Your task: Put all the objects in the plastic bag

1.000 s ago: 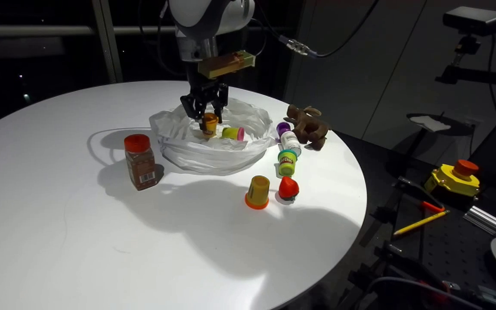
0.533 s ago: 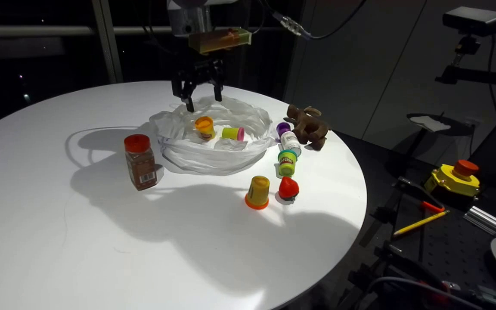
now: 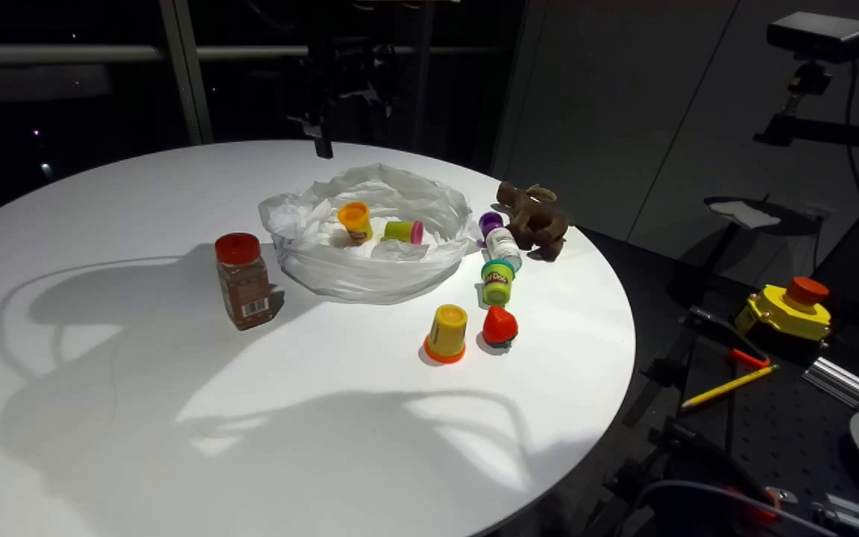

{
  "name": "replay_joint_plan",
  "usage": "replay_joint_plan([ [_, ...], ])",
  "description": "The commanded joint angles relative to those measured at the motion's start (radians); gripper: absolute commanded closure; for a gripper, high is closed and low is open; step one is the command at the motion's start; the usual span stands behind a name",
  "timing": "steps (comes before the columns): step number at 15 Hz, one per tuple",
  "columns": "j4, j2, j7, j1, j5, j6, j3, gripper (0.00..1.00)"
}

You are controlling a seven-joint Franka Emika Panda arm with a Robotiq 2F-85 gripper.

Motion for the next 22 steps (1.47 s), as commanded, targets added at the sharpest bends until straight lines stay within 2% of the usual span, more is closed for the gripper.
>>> replay_joint_plan([
  [1, -0.248, -0.144, -0.032, 0.029, -0.001, 0.096, 0.041, 0.0],
  [5, -0.471, -0.225, -0.032, 0.06, -0.006, 0.183, 0.085, 0.0],
  [11, -0.702, -0.314, 0.008, 0.077, -0.063, 0.266, 0.087, 0.0],
  [15, -0.759, -0.3, -0.02, 0.062, -0.072, 0.347, 0.087, 0.0],
  [22, -0.756, -0.211, 0.001, 0.062, -0.127, 0.463, 0.049, 0.0],
])
